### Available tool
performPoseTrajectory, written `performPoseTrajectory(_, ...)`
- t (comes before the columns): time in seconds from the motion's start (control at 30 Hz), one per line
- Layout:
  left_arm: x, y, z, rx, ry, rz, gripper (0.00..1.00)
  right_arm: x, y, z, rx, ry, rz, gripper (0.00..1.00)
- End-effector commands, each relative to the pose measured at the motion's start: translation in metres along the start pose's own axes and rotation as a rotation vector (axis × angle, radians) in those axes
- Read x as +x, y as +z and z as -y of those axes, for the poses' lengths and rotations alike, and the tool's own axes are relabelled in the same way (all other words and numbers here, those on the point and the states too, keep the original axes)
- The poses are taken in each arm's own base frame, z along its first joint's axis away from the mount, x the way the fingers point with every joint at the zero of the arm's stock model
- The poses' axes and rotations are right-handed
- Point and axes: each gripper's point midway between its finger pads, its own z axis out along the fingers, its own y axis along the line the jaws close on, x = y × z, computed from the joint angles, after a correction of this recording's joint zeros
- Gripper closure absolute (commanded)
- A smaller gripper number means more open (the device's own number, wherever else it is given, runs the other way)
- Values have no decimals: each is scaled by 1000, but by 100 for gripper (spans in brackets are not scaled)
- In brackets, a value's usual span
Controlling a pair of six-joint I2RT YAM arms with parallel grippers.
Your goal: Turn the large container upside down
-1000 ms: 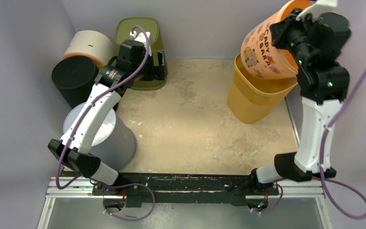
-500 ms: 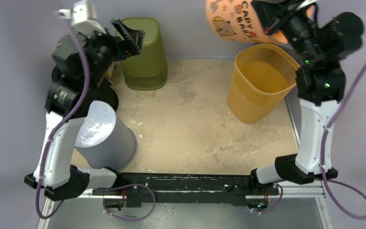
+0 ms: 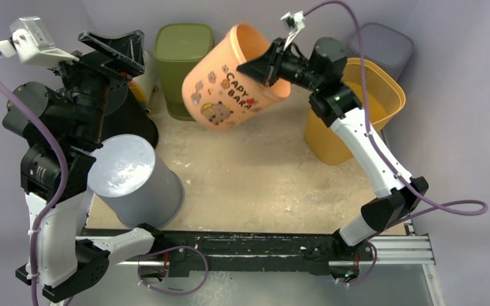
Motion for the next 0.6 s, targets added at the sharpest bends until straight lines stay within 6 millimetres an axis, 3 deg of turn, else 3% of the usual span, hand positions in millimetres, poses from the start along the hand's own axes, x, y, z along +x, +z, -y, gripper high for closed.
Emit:
performPoseTrajectory(0.0,16,9,-10,-46,37,-38,10,-25,-10,-56,-266,71,168,100)
performPoseTrajectory(0.1,21,11,-9,-39,48,-57,10,-6,-4,-55,-307,126,166,100)
performPoseTrajectory(0.3,33,15,-8,-33,72,-93,10,8,0,-55,-435,253,209,100)
performPoseTrajectory(0.57,44,23,-7,-34,84,-132,11,55,3,-34,-590,521,232,100)
